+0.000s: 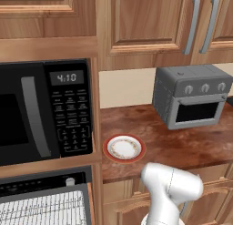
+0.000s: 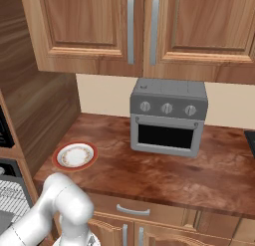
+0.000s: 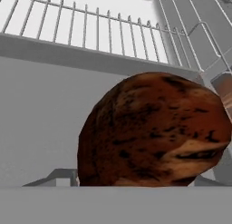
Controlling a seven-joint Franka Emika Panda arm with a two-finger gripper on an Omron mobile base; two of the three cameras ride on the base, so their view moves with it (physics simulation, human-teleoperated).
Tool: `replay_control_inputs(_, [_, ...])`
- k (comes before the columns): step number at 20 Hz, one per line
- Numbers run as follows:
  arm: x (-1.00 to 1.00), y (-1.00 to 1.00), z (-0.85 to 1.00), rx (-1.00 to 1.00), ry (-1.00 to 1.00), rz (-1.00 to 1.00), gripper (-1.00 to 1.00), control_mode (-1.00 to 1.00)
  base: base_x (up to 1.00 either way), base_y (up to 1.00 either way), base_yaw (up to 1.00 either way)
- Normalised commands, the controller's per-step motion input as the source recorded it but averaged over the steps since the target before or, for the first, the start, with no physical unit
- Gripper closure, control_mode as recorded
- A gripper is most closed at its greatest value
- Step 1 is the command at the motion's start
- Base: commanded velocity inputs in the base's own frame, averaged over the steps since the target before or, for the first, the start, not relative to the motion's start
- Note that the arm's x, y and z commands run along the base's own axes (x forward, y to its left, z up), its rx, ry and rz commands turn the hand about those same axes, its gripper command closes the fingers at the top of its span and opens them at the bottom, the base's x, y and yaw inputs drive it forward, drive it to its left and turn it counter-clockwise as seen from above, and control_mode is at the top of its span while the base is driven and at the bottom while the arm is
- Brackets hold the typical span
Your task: Place the steak on the bottom rack of the oven.
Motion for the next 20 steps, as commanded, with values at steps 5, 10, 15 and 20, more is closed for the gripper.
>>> replay_control_inputs(5, [0.0,0.0,-0.2,0.03,0.0,0.0,-1.0,-1.0,0.0,0.0,0.0])
replay_control_inputs(10, [0.0,0.0,0.0,0.0,0.0,0.0,-1.0,-1.0,0.0,0.0,0.0])
replay_control_inputs(15, [-0.03,0.0,0.06,0.0,0.0,0.0,-1.0,-1.0,0.0,0.0,0.0])
replay_control_inputs(20, [-0.11,0.0,0.52,0.0,0.0,-0.02,-1.0,-1.0,0.0,0.0,0.0])
